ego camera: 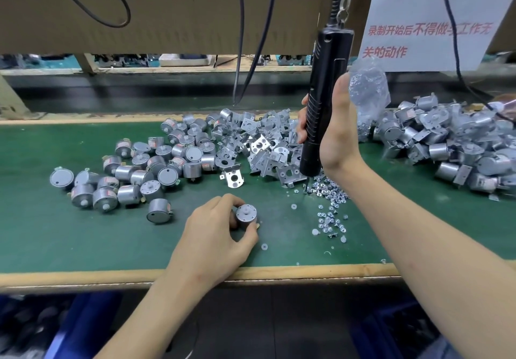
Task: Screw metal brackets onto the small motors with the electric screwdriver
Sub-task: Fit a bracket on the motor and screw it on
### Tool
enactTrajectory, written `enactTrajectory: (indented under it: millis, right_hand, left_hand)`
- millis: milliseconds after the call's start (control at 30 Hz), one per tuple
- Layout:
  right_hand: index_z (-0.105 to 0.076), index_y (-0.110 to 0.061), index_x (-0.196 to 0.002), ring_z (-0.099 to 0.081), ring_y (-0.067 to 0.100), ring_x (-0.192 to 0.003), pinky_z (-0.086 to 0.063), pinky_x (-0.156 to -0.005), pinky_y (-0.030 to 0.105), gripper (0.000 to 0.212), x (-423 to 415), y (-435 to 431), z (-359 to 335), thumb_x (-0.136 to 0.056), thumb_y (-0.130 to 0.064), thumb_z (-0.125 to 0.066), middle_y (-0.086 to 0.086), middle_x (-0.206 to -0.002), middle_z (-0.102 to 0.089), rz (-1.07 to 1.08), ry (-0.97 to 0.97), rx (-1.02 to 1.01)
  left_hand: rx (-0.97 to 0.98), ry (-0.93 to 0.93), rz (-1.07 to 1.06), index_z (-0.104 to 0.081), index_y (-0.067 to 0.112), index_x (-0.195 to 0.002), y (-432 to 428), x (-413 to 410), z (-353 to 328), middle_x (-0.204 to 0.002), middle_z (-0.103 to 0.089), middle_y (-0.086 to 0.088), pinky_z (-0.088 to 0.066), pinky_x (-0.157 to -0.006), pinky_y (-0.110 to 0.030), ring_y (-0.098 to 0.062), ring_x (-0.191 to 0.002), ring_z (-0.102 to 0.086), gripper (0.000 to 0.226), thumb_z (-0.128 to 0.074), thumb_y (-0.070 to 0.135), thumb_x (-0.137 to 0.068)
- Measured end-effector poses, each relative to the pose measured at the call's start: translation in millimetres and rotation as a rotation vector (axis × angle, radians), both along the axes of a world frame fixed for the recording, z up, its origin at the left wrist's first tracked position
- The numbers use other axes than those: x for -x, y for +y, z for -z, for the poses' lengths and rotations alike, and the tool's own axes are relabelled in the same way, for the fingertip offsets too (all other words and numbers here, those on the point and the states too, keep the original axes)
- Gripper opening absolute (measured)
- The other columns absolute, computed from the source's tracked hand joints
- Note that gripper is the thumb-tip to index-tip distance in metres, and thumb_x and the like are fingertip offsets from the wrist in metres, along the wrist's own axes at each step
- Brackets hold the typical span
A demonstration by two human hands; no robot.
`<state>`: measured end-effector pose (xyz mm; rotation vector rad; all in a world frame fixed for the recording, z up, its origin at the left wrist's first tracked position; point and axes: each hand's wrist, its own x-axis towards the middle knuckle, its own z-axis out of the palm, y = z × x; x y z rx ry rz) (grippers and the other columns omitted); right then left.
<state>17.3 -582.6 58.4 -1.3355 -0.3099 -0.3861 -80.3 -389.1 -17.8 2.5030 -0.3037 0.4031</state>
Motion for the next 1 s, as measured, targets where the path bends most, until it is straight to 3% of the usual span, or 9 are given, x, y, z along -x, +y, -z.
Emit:
enactTrajectory:
  millis: [167,367,500,667,900,1000]
  right_hand:
    - [-0.058,-0.012,-0.083,-0.050,0.022,-0.049,-0.042,-0.048,0.031,0.082,2,-1,0,-0.069,-0.091,-0.047,0.004,-0.062,-0.057,-0.017,0.017,-0.022]
    - [-0.059,-0.013,-0.082,-0.049,0.022,-0.048,-0.042,-0.048,0.031,0.067,4,2,0,-0.089,-0.076,-0.038,0.005,-0.061,-0.056,-0.016,0.025,-0.032]
    - [-0.064,-0.023,-0.075,-0.047,0.022,-0.049,-0.039,-0.049,0.031,0.069,8,6,0,-0.072,-0.090,-0.049,0.005,-0.063,-0.054,-0.101,0.028,-0.051]
    - [-0.062,-0.022,-0.074,-0.044,0.022,-0.049,-0.035,-0.051,0.033,0.074,9,7,2,-0.063,-0.094,-0.053,0.005,-0.064,-0.053,-0.137,0.037,-0.060]
    - [-0.062,-0.020,-0.076,-0.044,0.023,-0.050,-0.037,-0.050,0.032,0.072,10,5,4,-0.068,-0.090,-0.050,0.007,-0.064,-0.053,-0.113,0.055,-0.069]
    - [-0.060,-0.017,-0.077,-0.045,0.023,-0.049,-0.038,-0.050,0.032,0.070,11,5,4,-0.080,-0.085,-0.042,0.006,-0.063,-0.053,-0.088,0.068,-0.063]
  left_hand:
    - [0.002,-0.007,-0.006,-0.058,0.028,-0.091,-1,0,1,-0.068,-0.050,0.013,-0.032,-0.062,-0.014,-0.002,-0.069,-0.051,0.018,-0.071,0.036,-0.081]
    - [0.005,-0.015,-0.009,-0.059,0.027,-0.093,-1,0,1,-0.069,-0.051,0.014,-0.034,-0.064,-0.022,-0.002,-0.071,-0.052,0.019,-0.071,0.037,-0.082]
    - [0.009,-0.014,-0.006,-0.059,0.027,-0.095,0,-1,3,-0.073,-0.052,0.015,-0.035,-0.067,-0.022,-0.001,-0.074,-0.054,0.021,-0.069,0.039,-0.082]
    - [0.007,-0.021,-0.006,-0.059,0.027,-0.095,0,-1,4,-0.072,-0.051,0.016,-0.036,-0.066,-0.023,-0.002,-0.073,-0.053,0.021,-0.069,0.040,-0.082]
    - [0.013,-0.034,-0.010,-0.057,0.029,-0.090,0,-2,5,-0.070,-0.050,0.017,-0.034,-0.064,-0.023,0.002,-0.073,-0.052,0.019,-0.069,0.040,-0.082]
    - [0.000,-0.042,-0.014,-0.057,0.026,-0.091,-1,-3,6,-0.070,-0.049,0.016,-0.035,-0.065,-0.026,-0.004,-0.070,-0.051,0.021,-0.070,0.040,-0.082]
